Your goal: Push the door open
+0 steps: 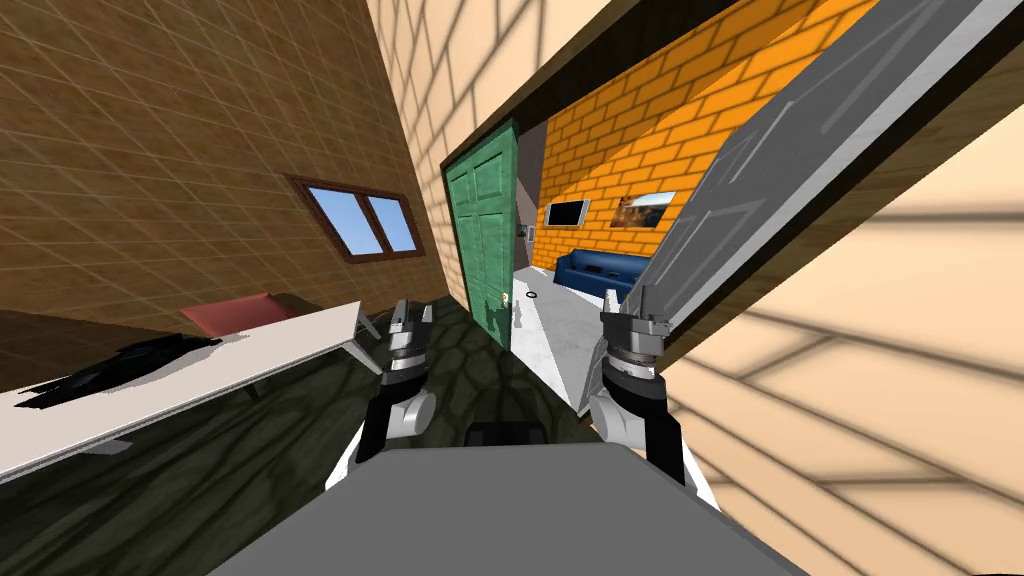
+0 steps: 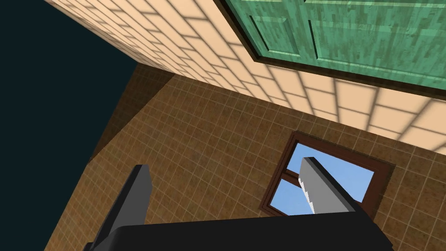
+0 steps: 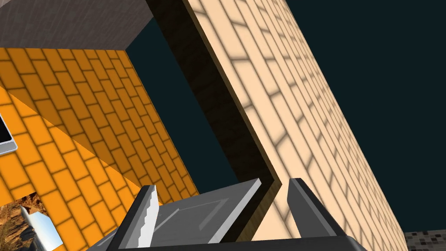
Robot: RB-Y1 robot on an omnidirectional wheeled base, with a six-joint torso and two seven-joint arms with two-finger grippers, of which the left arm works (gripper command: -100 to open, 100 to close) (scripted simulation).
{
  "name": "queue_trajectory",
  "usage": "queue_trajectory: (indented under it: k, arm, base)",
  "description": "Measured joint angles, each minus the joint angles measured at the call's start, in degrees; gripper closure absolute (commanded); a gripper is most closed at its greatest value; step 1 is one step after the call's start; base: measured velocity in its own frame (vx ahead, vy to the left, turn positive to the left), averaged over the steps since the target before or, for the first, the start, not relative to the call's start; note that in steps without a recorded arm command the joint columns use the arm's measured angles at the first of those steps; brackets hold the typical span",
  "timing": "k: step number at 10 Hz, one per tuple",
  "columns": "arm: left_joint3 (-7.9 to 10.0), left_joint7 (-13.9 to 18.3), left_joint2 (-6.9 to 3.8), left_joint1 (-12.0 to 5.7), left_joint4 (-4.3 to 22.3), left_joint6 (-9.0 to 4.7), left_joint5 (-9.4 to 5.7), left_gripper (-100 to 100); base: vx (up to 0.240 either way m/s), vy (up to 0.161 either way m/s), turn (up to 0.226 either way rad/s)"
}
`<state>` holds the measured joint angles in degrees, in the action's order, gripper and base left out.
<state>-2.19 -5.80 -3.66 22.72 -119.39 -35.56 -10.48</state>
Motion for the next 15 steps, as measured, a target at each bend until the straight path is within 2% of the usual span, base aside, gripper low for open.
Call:
queue_trajectory:
  k: [4, 6, 9, 12, 13, 15]
  arm:
    - [-0.69, -0.93, -0.43, -1.39, 4.42, -0.08, -1.42, -100]
    - [-0.98, -1.16, -0.91, -1.96, 7.54, -0.94, -2.23, -100]
    - [-1.63, -1.93, -1.10, -3.10, 11.40, -1.25, -3.39, -100]
    - [-2.42, -2.62, -1.41, -3.84, 15.73, -2.17, -4.59, -100]
    - [-2.28, -2.57, -1.91, -4.49, 17.54, -2.42, -5.21, -100]
    - [-2.73, -3.31, -1.73, -5.80, 20.62, -2.47, -6.00, -100]
  base:
    - [0.080, 0.072, -0.195]
    - [0.069, 0.071, -0.188]
    - [0.084, 0.078, -0.208]
    - [0.063, 0.097, -0.213]
    - [0.053, 0.112, -0.177]
    - [0.069, 0.081, -0.208]
